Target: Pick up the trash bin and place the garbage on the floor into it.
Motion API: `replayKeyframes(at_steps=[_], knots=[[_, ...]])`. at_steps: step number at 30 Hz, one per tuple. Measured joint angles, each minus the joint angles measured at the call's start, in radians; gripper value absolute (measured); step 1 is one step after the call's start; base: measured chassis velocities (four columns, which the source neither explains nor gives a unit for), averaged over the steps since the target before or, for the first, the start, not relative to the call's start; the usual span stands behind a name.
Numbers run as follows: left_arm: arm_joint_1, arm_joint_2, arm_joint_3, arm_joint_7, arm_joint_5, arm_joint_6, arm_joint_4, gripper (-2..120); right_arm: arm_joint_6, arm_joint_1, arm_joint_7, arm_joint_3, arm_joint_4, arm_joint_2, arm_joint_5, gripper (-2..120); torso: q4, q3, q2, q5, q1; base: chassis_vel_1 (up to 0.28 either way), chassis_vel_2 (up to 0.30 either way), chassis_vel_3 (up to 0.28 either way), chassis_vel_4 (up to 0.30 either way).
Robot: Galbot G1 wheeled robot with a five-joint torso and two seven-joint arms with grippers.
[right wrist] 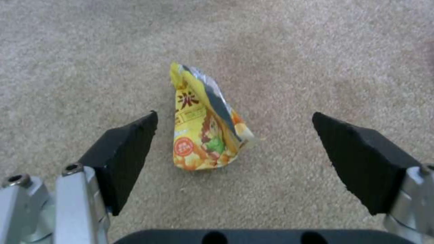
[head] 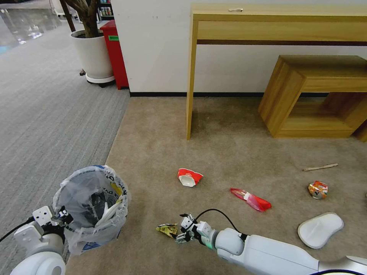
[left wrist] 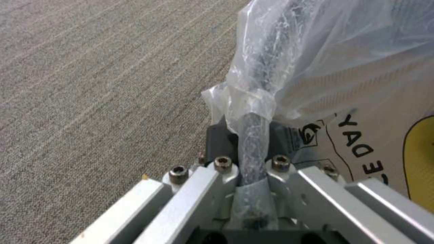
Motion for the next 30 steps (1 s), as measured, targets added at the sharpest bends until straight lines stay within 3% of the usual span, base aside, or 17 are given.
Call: replayKeyframes(at_steps=[30], knots=[[0.011,-0.013,0.002,-0.001,-0.001,-0.001,-0.03,0,0.065,0.036,-0.028,-0.057,-0.095,0.053,0.009,80,0.0,0.0,0.0,0.0,0.0,0.0,0.0,0.0,0.0]])
